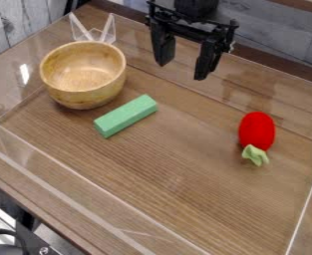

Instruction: Move the red fruit to the left

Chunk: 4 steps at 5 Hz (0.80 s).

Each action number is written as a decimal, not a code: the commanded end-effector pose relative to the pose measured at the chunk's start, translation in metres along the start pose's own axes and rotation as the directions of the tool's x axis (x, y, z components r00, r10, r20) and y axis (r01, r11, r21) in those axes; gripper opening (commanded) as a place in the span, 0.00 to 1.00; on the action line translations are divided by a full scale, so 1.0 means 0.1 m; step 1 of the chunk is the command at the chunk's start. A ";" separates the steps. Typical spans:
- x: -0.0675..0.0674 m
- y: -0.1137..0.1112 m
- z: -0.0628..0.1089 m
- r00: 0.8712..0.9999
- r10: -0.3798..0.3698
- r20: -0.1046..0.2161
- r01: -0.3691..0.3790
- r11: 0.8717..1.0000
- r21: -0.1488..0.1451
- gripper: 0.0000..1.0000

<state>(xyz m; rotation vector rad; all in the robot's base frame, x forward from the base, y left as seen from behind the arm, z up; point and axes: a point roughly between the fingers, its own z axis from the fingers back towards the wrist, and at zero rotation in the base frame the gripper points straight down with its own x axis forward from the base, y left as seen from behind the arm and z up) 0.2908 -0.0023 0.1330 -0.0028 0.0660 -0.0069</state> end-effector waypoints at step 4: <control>0.31 -0.86 -0.36 0.998 -0.061 -0.003 0.061 0.998 -0.025 1.00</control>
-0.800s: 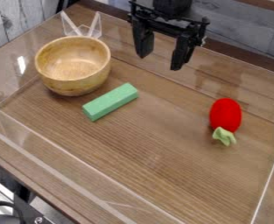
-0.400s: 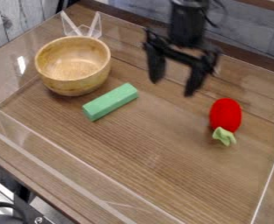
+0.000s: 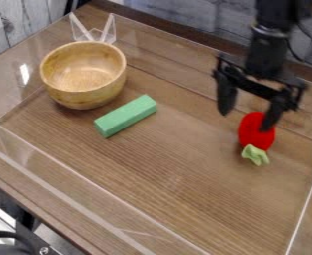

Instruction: Move the red fruit to the left

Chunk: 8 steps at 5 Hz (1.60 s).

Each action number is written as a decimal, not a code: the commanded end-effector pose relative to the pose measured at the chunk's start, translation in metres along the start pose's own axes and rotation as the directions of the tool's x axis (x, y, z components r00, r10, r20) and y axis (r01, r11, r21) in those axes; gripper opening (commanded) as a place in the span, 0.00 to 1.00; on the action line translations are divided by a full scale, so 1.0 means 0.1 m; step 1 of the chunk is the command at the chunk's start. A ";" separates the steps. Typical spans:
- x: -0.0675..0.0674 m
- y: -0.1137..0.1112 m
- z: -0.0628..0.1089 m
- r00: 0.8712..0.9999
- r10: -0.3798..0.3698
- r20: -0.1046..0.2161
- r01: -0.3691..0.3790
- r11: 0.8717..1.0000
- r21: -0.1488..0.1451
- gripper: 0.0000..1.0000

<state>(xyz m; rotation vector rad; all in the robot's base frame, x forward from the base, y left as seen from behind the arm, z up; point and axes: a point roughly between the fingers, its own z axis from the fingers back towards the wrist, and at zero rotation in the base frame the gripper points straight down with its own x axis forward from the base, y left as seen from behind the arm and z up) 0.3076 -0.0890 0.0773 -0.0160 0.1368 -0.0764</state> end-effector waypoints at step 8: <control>0.44 -0.07 -0.09 0.993 0.072 0.099 -0.075 0.997 0.029 1.00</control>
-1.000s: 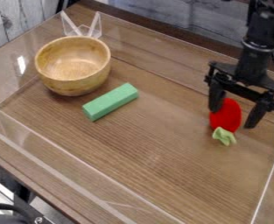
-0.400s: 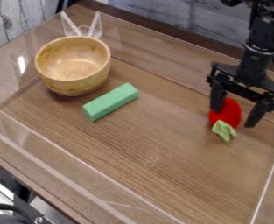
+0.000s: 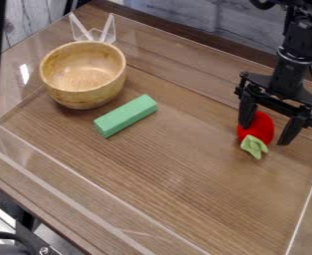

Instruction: Move the red fruit to the left

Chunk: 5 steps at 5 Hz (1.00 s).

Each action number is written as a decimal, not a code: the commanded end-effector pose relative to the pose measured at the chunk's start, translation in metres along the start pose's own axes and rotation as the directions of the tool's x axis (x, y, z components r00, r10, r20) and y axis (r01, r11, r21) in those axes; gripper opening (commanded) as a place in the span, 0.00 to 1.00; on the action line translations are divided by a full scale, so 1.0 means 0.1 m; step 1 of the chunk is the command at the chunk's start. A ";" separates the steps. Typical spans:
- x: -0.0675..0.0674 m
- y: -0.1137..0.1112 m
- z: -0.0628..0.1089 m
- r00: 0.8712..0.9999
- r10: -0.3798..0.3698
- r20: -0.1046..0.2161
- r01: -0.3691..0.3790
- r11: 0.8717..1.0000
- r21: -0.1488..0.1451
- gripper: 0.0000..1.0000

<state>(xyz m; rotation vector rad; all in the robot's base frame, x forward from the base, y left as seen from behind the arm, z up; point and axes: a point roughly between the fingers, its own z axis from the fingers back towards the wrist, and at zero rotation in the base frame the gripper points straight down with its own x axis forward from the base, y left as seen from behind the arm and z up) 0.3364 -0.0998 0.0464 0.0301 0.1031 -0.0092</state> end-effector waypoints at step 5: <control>0.10 -0.02 0.17 0.997 0.015 0.074 -0.016 1.000 0.012 1.00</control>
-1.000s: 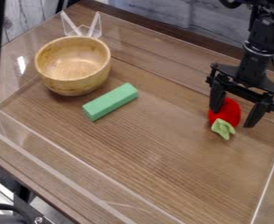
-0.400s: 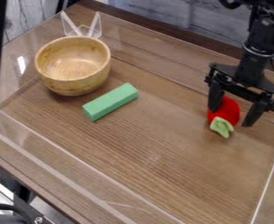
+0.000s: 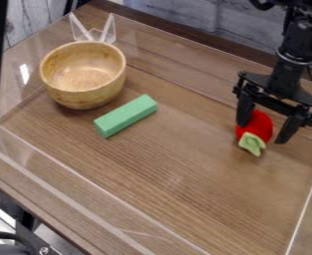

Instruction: Move the red fruit to the left

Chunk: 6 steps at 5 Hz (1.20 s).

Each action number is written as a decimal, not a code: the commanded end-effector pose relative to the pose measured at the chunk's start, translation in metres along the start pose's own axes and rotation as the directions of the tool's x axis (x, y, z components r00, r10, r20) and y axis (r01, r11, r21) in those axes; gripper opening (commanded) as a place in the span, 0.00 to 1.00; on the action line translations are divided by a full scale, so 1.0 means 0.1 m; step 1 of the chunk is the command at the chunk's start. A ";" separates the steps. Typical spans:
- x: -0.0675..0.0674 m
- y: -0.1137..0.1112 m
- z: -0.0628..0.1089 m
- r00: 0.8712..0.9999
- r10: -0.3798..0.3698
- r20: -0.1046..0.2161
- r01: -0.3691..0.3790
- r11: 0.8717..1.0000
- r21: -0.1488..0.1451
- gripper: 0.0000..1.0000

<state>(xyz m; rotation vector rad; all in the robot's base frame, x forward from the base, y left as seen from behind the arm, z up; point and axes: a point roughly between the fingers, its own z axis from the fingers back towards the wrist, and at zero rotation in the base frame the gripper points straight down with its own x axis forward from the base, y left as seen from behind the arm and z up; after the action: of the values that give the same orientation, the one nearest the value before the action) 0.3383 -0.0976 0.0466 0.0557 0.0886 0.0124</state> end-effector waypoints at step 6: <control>0.09 0.31 0.53 0.992 0.056 0.116 -0.052 0.998 -0.037 0.00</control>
<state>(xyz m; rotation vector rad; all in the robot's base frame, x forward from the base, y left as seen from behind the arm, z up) 0.3444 -0.0674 0.0751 0.0394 0.0455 0.0707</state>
